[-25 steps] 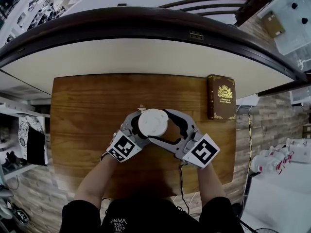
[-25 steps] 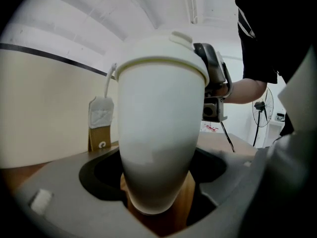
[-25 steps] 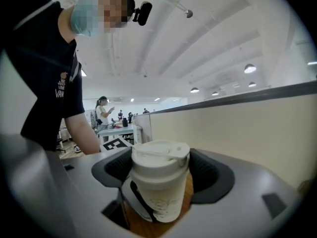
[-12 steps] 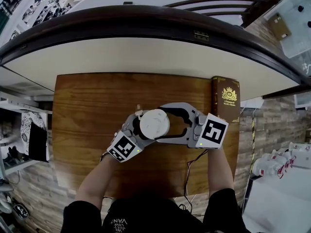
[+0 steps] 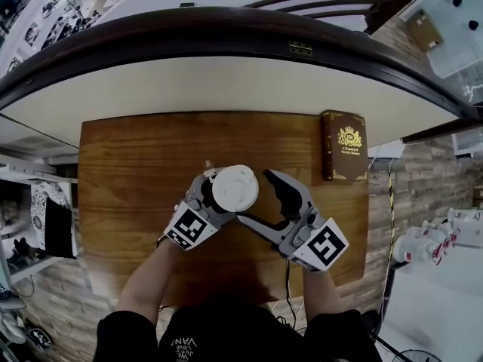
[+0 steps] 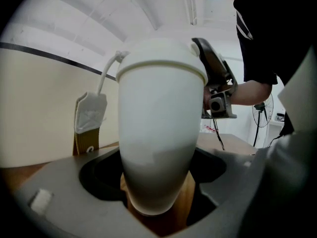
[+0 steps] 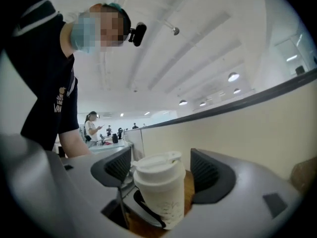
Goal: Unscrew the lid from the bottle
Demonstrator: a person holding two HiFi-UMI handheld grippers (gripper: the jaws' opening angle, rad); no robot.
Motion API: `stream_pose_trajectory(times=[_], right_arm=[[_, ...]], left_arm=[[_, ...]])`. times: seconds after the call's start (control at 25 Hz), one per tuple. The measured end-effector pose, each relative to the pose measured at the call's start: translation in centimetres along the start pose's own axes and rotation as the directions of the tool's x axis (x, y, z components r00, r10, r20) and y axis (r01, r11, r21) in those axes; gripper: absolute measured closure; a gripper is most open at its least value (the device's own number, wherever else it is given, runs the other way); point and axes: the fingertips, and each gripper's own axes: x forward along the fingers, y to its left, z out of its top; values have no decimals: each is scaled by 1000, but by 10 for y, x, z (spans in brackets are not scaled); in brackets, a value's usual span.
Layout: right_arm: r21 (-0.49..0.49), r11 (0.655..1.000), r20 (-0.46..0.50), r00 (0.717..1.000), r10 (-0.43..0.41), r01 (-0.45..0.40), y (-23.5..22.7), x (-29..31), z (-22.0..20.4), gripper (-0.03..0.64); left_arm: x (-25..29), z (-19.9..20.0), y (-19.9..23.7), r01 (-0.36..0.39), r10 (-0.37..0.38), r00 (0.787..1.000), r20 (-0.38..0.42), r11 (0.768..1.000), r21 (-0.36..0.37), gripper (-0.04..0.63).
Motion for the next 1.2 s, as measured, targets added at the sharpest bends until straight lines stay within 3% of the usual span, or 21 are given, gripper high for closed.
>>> stream_pose_trajectory(times=[0.16, 0.32, 0.76, 1.2], right_arm=[[-87, 984, -36, 987, -159, 155, 9, 6, -11, 270], [-89, 970, -38, 973, -228, 224, 8, 14, -17, 270], [-143, 976, -97, 979, -180, 165, 7, 31, -21, 270], [-121, 988, -83, 991, -102, 92, 7, 33, -20, 270]], left_arm=[[1, -1, 0, -3, 3, 1000, -5, 1000, 1, 204], [2, -2, 0, -4, 4, 1000, -10, 1000, 0, 204], [2, -1, 1, -18, 18, 1000, -3, 1000, -1, 204], [2, 0, 2, -35, 35, 999, -1, 999, -5, 206]])
